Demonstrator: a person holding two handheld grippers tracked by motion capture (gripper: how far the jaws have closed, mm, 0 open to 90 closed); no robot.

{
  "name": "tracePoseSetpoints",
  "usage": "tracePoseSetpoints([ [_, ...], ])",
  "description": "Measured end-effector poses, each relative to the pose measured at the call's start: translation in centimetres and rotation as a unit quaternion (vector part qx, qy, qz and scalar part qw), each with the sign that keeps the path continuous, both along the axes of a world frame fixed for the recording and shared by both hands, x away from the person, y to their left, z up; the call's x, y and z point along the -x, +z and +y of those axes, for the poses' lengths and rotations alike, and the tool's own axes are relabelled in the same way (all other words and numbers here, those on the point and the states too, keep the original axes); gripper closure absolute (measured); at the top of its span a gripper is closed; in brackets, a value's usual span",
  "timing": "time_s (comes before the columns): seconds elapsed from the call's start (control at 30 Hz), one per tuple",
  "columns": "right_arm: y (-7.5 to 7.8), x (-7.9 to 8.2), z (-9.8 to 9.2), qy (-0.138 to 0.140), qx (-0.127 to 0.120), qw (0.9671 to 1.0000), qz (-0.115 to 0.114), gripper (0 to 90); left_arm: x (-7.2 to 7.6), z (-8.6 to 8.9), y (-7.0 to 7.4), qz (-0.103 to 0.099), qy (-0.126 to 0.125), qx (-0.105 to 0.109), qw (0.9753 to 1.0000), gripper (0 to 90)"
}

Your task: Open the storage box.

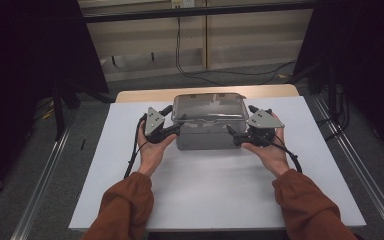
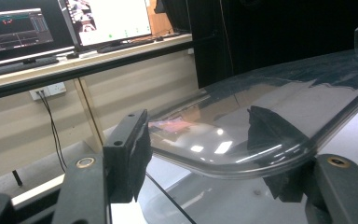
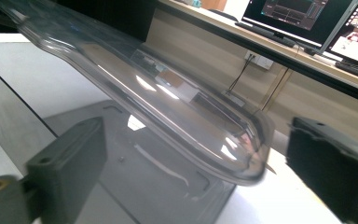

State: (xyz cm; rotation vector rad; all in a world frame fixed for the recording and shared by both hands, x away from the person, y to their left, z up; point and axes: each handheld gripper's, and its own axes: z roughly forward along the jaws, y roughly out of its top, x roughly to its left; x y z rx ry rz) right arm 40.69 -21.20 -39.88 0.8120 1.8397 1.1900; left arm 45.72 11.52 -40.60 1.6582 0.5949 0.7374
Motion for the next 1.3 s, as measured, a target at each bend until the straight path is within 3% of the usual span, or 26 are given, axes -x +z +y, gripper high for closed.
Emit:
tracePoseSetpoints([
  [0.1,-0.1,-0.3,-0.7,-0.004,-0.014,0.9998,0.012,7.3,-0.1,0.2,0.1,-0.001,0.004,0.003,1.0,39.3],
  [0.13,-0.1,-0.3,-0.7,-0.004,-0.014,0.9998,0.012,7.3,-0.1,0.2,0.1,-0.001,0.004,0.002,1.0,39.3],
  [0.23,-0.2,-0.6,-1.6,-0.01,-0.032,0.9994,0.007,18.2,-0.1,0.1,0.1,-0.002,0.002,0.002,1.0,39.6],
  [0.27,-0.2,-0.7,-2.3,-0.012,-0.044,0.9989,0.007,18.6,-0.1,0.1,0.1,-0.002,0.002,0.002,1.0,39.7],
  [0.43,-0.2,-0.9,-3.1,-0.016,-0.059,0.9981,0.006,23.3,-0.1,0.1,0.2,-0.001,0.001,0.003,1.0,39.7],
  [0.9,0.0,-1.3,-3.2,0.014,-0.052,0.9986,0.001,46.5,-0.3,0.0,0.6,0.002,-0.004,0.007,1.0,40.2],
  [1.3,1.0,-2.2,-2.8,0.028,-0.06,0.9978,-0.001,48.7,-0.9,-0.3,1.0,0.005,-0.002,0.012,0.9999,36.3],
])
